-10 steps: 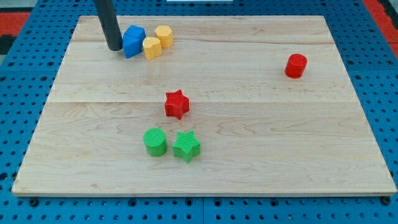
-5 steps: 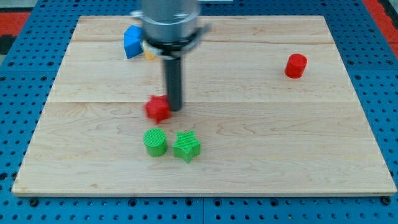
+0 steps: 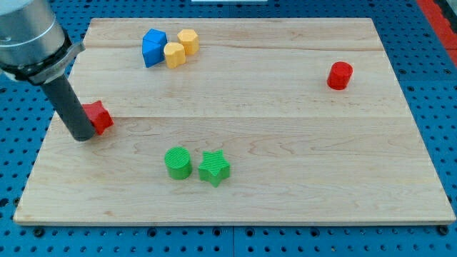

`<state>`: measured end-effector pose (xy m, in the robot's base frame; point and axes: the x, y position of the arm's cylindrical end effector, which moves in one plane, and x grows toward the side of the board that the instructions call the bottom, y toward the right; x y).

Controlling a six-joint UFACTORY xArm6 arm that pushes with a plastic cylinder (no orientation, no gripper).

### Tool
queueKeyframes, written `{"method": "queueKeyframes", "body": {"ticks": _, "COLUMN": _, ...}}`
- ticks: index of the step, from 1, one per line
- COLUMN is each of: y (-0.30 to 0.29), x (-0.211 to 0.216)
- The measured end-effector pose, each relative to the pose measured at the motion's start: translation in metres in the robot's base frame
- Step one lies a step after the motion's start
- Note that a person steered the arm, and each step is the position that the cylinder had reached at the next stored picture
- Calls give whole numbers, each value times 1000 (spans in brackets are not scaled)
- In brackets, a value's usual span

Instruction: Push the red star towards the top left side of the board

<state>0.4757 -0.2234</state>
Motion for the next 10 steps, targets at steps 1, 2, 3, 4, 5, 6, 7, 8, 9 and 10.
{"method": "queueKeyframes", "body": {"ticks": 1, "y": 19, "x": -5}}
{"method": "queueKeyframes", "body": {"ticks": 2, "y": 26, "x": -25}}
{"method": "queueKeyframes", "body": {"ticks": 3, "y": 20, "x": -68}}
{"method": "queueKeyframes", "body": {"ticks": 4, "y": 19, "x": -109}}
{"method": "queueKeyframes", "body": {"ticks": 5, "y": -27, "x": -127}}
{"method": "queueKeyframes", "body": {"ticks": 6, "y": -72, "x": -130}}
{"method": "queueKeyframes", "body": {"ticks": 7, "y": -57, "x": -130}}
{"method": "queueKeyframes", "body": {"ticks": 8, "y": -27, "x": -129}}
{"method": "queueKeyframes", "body": {"ticks": 9, "y": 6, "x": -139}}
{"method": "queueKeyframes", "body": {"ticks": 10, "y": 25, "x": -162}}
